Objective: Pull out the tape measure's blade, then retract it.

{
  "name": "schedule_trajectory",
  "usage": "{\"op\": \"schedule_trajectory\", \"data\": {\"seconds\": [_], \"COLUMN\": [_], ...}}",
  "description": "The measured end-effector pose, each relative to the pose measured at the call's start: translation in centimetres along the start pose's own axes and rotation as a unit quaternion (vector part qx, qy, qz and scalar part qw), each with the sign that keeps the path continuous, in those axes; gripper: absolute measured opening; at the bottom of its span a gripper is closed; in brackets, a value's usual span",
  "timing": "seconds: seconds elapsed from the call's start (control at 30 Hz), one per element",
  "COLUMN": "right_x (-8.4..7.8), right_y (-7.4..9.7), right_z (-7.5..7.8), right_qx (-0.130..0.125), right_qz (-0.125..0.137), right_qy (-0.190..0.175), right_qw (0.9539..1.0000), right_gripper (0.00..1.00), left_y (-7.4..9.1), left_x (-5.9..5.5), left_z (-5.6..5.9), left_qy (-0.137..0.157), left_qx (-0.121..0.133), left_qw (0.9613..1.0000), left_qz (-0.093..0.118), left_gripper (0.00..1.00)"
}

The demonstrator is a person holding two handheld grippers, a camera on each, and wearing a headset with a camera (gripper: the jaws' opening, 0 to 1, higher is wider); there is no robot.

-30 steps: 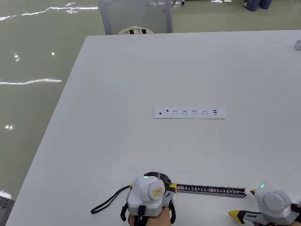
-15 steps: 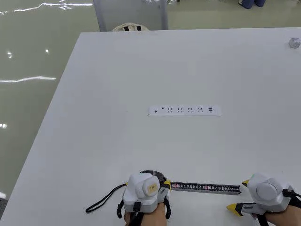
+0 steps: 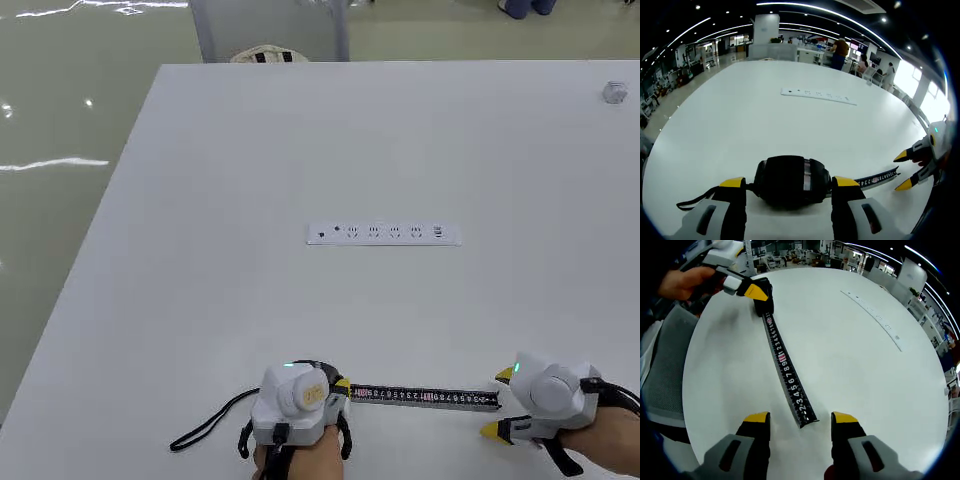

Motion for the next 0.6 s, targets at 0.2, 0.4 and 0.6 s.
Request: {"op": "schedule_trajectory", "data": {"seconds": [0.2, 0.4, 0.6], "right_x": [-0.1, -0.3, 0.2], "right_y": [-0.2, -0.2, -0.6], "right_z": [0.5, 1.4, 1.4], "right_qx": [0.007, 0.025, 0.05], "right_qz": [-0.006, -0.035, -0.048], "right_qy": [0.009, 0.04, 0.074], "right_qw": [0.9999, 0.9982, 0.9948], "right_gripper": [0.44, 0.39, 0.33], "left_y": [0.0, 0.0, -0.2], "left_x": [0.0, 0.0, 0.1], "left_z": [0.1, 0.2, 0.3], "left_qy": [0.0, 0.003, 0.004], "left_qx": [-0.002, -0.003, -0.004], "left_qw": [1.0, 1.0, 1.0], "left_qz": [-0.001, -0.002, -0.002], "left_gripper": [0.63, 0.63, 0.62]}}
Point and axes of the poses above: the centre of the closed fingertips' face, and the gripper's own axes: y roughly backward along the fingers, z roughly to its right, x roughly out of its top, the point moved 9 cm from there along y, roughly backward along the fingers, and after that the axes turned 7 degrees about x, right-handed, at the moved point
